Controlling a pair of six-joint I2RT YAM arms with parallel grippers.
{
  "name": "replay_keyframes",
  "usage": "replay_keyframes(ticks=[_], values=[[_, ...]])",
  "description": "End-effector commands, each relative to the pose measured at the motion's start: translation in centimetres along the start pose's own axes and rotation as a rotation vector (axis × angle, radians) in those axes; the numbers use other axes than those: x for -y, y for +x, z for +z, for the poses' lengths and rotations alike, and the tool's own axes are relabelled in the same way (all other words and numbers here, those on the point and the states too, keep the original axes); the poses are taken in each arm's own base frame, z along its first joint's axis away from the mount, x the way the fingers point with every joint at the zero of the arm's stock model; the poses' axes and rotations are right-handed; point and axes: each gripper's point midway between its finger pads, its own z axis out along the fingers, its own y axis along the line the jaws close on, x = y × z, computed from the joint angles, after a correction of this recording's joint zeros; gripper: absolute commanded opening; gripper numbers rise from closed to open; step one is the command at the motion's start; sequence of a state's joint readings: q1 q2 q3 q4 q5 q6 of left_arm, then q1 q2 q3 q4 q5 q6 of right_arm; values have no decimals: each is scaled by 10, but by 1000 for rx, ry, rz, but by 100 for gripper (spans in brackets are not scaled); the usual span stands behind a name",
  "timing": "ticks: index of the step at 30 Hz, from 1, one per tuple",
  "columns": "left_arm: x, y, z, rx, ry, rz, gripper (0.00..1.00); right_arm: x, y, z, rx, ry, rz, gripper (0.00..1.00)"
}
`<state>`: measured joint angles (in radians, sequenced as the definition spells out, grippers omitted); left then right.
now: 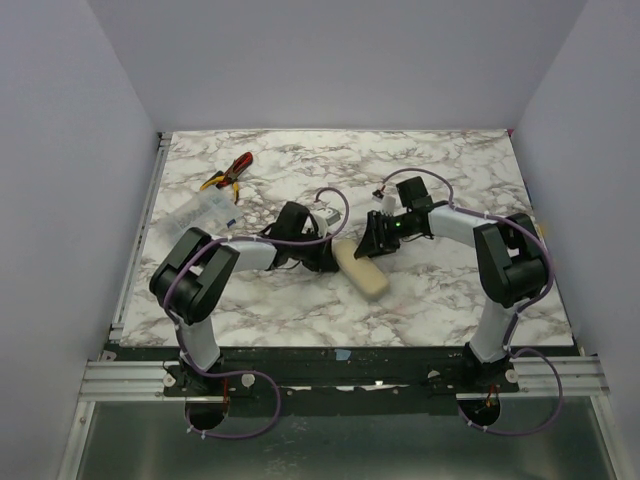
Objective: Open the umbrella
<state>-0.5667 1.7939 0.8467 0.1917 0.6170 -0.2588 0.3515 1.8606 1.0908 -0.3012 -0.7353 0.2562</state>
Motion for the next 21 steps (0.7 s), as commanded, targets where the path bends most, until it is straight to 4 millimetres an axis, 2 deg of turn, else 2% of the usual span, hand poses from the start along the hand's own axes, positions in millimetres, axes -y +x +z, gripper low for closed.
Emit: replay_keyframes(ticks=[1,3,4,6,8,11,12,15,16,21], values=[[19,-15,12,5,61,19,0,21,-2,3,44,52,41,0],[15,-19,16,7,51,16,0,15,0,1,27,4,21,0],[13,-22,17,7,48,16,0,11,4,-1,7,-16,5,9],[9,-25,19,7,42,15,0,7,11,-4,-22,-44,-29,43],[7,-30,20,13,39,14,0,6,17,-7,-39,-43,-52,69],[7,-36,22,19,43,15,0,5,24,-10,-57,-44,-52,97],[7,-38,22,23,45,16,0,5,27,-10,-64,-44,-44,99],[6,-43,25,28,46,14,0,10,35,-6,-76,-40,-14,98],[6,-44,27,27,49,14,0,12,38,-4,-80,-41,0,94],[6,-44,27,23,54,13,0,19,36,5,-59,-33,62,63]])
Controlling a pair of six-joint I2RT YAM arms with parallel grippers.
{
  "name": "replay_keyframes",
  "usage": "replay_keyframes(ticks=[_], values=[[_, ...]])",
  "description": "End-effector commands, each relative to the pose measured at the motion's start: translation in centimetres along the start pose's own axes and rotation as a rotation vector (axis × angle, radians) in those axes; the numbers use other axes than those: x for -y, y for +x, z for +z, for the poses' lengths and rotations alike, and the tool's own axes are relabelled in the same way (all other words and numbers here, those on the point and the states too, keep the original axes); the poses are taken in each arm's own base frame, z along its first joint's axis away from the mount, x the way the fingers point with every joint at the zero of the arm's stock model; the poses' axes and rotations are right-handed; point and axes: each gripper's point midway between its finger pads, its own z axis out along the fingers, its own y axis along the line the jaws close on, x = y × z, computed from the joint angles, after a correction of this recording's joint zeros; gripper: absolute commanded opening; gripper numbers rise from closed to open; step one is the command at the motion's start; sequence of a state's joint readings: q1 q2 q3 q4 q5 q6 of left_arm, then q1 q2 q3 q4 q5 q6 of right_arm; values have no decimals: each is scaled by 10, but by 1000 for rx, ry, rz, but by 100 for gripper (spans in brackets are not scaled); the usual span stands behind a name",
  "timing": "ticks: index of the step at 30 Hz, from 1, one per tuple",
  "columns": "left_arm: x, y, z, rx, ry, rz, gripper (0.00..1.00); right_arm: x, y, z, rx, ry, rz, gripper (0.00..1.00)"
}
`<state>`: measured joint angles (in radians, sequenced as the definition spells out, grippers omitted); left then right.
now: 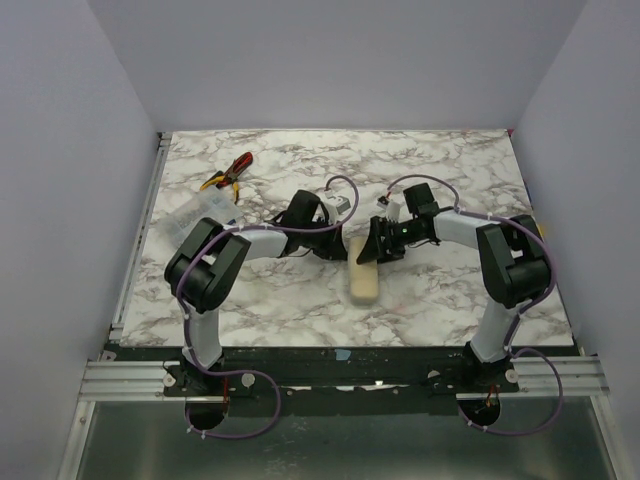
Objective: Open the umbrella
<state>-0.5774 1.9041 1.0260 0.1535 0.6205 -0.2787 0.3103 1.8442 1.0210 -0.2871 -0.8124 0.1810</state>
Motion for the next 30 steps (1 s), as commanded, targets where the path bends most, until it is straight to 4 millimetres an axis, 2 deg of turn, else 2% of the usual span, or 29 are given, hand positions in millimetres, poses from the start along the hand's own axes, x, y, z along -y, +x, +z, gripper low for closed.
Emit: replay_keyframes(ticks=[1,7,9,16,24,30], values=[[8,-4,4,1,41,7,0,14,18,14,-33,32,97,57],[13,15,-1,-29,54,6,0,19,5,20,16,50,152,12],[16,22,-4,-42,62,3,0,21,2,21,34,66,166,0],[31,45,-11,-80,93,49,0,37,-10,18,91,130,199,0],[38,50,-16,-82,122,69,0,57,-39,0,172,146,195,0],[43,52,-17,-91,134,93,0,83,-53,-15,237,214,232,0]])
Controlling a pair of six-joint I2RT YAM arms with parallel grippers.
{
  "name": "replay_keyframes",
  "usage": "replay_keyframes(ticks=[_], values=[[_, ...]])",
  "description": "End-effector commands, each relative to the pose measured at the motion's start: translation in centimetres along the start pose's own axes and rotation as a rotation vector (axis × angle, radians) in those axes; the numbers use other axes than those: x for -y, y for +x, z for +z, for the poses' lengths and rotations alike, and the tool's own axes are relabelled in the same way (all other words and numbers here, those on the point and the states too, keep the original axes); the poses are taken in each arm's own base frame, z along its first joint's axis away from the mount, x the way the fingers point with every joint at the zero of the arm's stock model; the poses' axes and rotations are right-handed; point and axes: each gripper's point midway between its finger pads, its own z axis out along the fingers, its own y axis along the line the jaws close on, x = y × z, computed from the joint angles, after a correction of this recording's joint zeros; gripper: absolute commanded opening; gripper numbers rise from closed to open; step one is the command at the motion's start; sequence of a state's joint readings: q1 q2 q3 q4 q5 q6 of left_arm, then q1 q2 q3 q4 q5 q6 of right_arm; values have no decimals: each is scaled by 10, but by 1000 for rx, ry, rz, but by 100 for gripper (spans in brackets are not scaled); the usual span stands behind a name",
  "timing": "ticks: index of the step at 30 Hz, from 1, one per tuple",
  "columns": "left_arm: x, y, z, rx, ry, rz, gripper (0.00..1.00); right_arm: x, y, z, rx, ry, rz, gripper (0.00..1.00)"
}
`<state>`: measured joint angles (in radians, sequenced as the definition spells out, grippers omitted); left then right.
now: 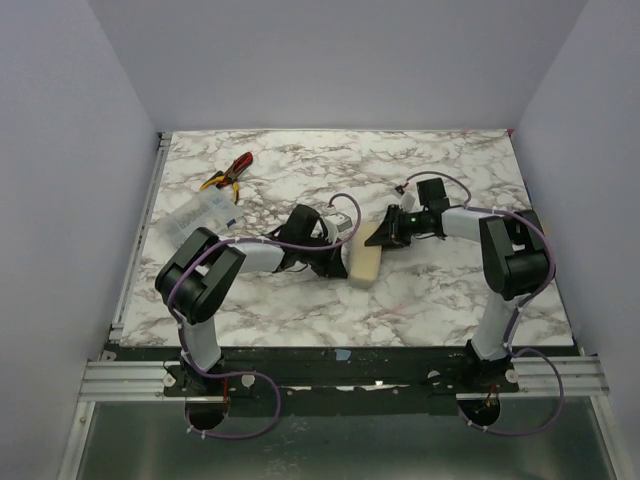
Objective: Open the umbrella
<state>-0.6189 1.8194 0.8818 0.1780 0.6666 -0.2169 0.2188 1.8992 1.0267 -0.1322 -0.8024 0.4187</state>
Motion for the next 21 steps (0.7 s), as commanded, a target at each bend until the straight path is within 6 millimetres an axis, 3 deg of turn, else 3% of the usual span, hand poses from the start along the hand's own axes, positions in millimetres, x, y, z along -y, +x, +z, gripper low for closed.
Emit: replay_keyframes(ticks=[1,6,11,13,16,18,21], values=[[20,9,-4,-34,66,38,0,55,-29,-4,130,206,19,0],[21,11,-2,-41,59,43,0,66,-34,-16,242,265,106,0],[15,1,-3,-23,48,25,0,50,-15,-17,211,175,118,3],[6,-8,-6,-9,39,-12,0,49,5,-21,126,174,99,31],[-8,-21,-11,2,25,-26,0,51,22,-36,62,201,14,80],[-13,-27,-13,-3,30,-13,0,48,23,-48,37,203,-75,91],[-15,-28,-11,-50,61,2,0,42,22,-68,-15,209,-245,94]])
